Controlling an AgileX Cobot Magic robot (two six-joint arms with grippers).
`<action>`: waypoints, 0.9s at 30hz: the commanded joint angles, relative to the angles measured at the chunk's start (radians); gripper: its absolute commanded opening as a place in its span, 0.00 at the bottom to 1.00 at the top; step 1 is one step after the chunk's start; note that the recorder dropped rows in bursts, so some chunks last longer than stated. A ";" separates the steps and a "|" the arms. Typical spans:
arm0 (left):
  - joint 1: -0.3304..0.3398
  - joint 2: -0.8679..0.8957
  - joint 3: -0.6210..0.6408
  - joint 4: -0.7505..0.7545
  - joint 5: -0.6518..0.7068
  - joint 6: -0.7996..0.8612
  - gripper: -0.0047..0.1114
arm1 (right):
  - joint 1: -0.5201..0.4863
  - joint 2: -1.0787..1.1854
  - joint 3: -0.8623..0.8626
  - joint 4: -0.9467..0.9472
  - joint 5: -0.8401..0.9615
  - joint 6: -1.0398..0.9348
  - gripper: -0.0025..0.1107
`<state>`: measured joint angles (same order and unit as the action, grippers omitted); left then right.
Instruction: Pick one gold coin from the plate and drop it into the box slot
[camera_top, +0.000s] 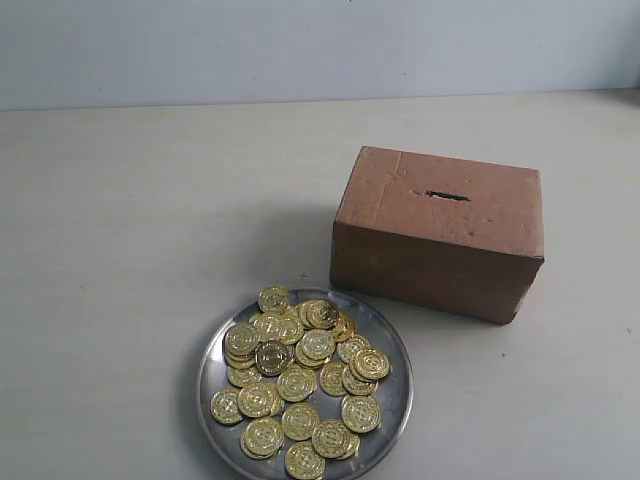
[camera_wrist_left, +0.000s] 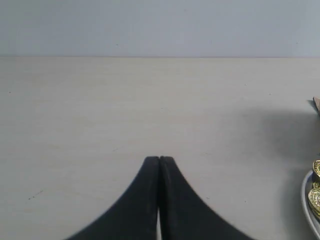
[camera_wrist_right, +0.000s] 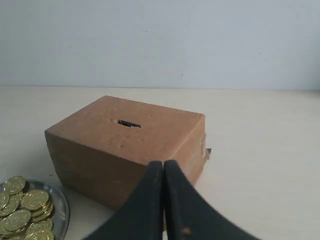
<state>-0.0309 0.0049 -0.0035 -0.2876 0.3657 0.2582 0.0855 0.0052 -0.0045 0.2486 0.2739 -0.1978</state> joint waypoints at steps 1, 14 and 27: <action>0.002 -0.005 0.003 0.008 -0.006 -0.002 0.04 | -0.006 -0.005 0.004 0.040 -0.179 0.025 0.02; 0.002 -0.005 0.003 0.008 -0.006 -0.002 0.04 | -0.006 -0.005 0.004 0.206 -0.547 0.475 0.02; 0.002 -0.005 0.003 0.008 -0.006 -0.002 0.04 | -0.004 0.024 -0.240 -0.037 -0.004 0.547 0.02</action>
<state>-0.0309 0.0049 -0.0035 -0.2867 0.3657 0.2582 0.0855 0.0080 -0.1636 0.2313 0.1177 0.3959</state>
